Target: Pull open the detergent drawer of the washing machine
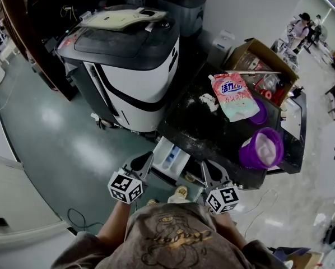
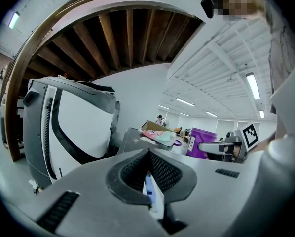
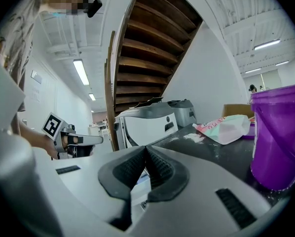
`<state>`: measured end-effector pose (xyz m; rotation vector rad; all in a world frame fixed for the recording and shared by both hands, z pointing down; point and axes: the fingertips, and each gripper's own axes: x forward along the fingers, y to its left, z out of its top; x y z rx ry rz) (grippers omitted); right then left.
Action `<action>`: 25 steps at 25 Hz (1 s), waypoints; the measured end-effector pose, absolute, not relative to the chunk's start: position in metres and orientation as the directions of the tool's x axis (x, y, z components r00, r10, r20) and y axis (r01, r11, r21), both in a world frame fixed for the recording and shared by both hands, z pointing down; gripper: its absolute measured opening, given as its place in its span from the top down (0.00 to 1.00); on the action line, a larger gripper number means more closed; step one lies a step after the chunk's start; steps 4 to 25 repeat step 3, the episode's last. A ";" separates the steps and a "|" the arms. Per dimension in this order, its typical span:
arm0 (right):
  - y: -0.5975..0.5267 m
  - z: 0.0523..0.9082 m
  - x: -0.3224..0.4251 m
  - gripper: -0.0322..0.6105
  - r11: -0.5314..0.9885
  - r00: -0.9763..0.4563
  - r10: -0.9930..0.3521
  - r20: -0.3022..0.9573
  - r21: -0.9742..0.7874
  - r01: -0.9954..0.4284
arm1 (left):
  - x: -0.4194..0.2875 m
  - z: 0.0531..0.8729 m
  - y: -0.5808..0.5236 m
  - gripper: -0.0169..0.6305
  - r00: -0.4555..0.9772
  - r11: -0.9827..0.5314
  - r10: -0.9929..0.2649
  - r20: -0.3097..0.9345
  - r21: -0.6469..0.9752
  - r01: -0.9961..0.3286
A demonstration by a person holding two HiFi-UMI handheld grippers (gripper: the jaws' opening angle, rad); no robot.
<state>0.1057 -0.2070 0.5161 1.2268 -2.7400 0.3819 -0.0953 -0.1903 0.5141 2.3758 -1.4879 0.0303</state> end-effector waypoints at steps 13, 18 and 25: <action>-0.209 0.515 0.106 0.95 0.639 -0.664 -0.718 0.207 -0.181 -0.747 | -0.099 0.513 -0.193 0.94 0.451 -0.394 -0.871 0.194 0.271 -0.878; -0.209 0.515 0.106 0.95 0.639 -0.664 -0.718 0.207 -0.181 -0.747 | -0.099 0.513 -0.193 0.94 0.451 -0.394 -0.871 0.194 0.271 -0.878; -0.209 0.515 0.106 0.95 0.639 -0.664 -0.718 0.207 -0.181 -0.747 | -0.099 0.513 -0.193 0.94 0.451 -0.394 -0.871 0.194 0.271 -0.878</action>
